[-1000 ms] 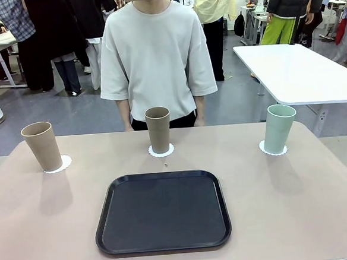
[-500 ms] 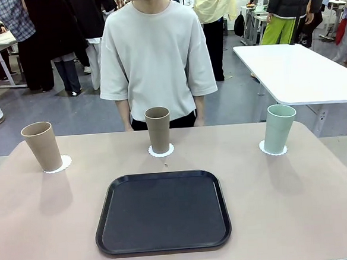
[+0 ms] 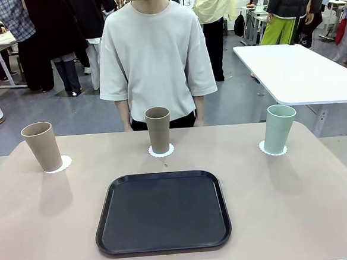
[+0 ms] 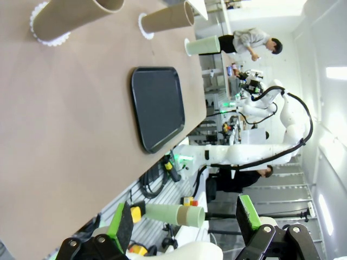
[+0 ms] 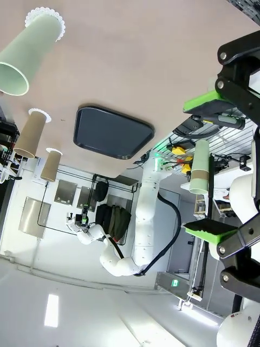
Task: Place coasters on the table and set cups on them.
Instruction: Take one Reusable plastic cup from the Flat Tray and place it on a coaster set by the human.
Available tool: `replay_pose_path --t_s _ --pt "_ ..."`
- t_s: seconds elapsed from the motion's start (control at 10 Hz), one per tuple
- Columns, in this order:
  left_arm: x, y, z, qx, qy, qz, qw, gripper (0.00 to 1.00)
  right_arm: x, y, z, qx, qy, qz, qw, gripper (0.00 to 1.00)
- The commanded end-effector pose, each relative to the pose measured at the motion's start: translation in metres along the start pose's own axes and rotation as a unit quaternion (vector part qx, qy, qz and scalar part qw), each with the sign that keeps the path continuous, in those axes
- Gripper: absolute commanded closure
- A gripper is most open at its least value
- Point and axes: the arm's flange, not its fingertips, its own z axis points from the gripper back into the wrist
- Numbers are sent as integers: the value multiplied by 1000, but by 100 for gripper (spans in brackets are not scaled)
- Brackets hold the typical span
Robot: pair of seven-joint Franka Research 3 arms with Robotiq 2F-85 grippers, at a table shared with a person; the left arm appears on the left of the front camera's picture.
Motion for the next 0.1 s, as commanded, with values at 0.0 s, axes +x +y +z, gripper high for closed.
replay_pose_path --t_s 0.0 --pt "-1 -4 1 -2 -4 7 1000 0 2 -1 -1 4 -12 -2 1000 0"
